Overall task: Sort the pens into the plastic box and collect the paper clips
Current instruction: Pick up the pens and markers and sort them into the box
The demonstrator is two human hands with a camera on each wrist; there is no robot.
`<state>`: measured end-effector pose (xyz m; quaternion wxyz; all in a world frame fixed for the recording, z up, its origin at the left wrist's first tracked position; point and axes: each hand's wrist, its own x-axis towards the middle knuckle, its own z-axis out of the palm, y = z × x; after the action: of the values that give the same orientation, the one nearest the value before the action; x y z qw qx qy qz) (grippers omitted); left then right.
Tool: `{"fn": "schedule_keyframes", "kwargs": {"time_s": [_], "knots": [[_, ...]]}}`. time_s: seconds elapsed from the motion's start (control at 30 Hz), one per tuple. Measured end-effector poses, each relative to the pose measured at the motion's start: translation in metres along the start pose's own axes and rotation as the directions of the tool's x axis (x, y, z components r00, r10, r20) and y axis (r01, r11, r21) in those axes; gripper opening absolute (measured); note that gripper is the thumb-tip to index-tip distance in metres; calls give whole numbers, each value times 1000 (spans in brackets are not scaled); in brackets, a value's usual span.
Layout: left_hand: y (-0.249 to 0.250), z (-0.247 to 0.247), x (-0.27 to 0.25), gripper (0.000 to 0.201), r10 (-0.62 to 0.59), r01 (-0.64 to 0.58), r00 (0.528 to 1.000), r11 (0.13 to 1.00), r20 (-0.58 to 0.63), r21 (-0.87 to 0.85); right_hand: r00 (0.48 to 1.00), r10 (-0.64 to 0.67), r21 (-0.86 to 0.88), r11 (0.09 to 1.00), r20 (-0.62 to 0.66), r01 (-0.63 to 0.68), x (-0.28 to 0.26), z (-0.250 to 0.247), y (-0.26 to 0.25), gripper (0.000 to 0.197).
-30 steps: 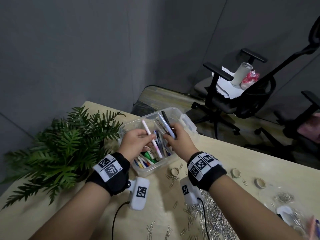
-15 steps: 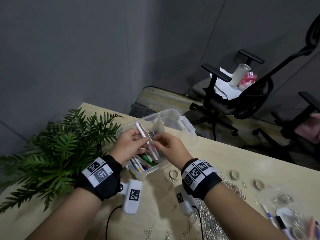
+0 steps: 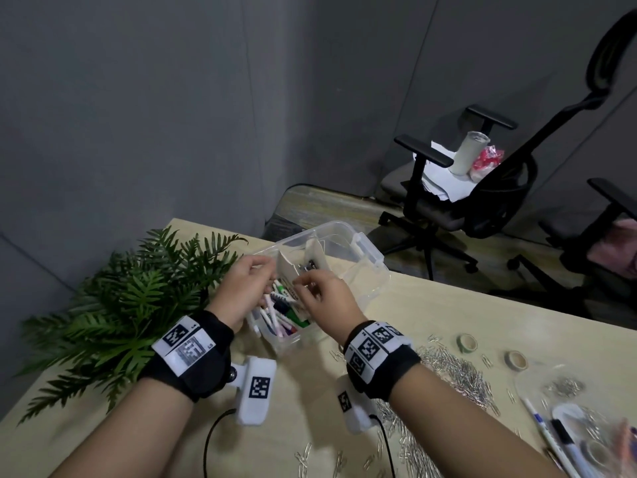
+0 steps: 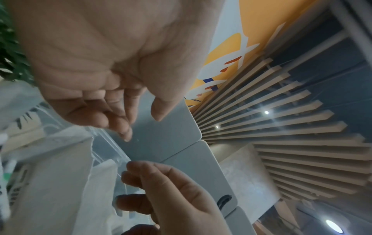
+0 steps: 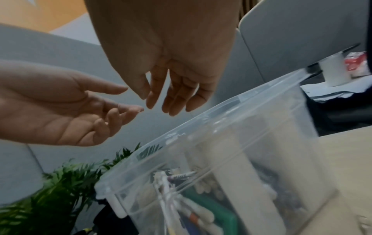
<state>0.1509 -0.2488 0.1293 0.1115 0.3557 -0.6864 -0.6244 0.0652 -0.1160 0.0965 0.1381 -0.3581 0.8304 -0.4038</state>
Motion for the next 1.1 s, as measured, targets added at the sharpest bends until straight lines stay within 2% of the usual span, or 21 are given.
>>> {"fn": "schedule_keyframes", "kwargs": {"time_s": [0.1,0.23,0.4,0.53,0.7,0.8,0.87,1.0,1.1], "knots": [[4,20,-10,22,18,-17,999,1000,51,-21,996,-50,58,997,-74,55,-19,-26,16,11],[8,66,-24,19,5,-1,993,999,114,-36,977,-1,74,997,-215,17,-58,-72,59,7],[1,140,-46,25,-48,46,967,999,251,13,944,194,22,980,-267,-196,-118,-135,130,17],[-9,214,-71,26,-76,14,926,986,369,167,894,372,-14,922,-250,-387,-178,-177,188,24],[-35,299,-110,31,-199,63,862,954,466,292,801,531,-1,833,-276,-553,-257,-218,256,23],[-55,346,-130,31,-283,120,816,936,503,332,766,584,-97,775,-270,-625,-293,-241,295,19],[-69,375,-141,26,-311,111,810,913,498,392,748,615,-145,739,-249,-657,-311,-253,315,21],[-94,426,-162,18,-391,162,808,867,441,472,778,609,-229,744,-153,-627,-329,-266,341,26],[-106,455,-174,18,-389,138,831,837,397,530,805,579,-235,771,-128,-592,-328,-270,349,24]]}}
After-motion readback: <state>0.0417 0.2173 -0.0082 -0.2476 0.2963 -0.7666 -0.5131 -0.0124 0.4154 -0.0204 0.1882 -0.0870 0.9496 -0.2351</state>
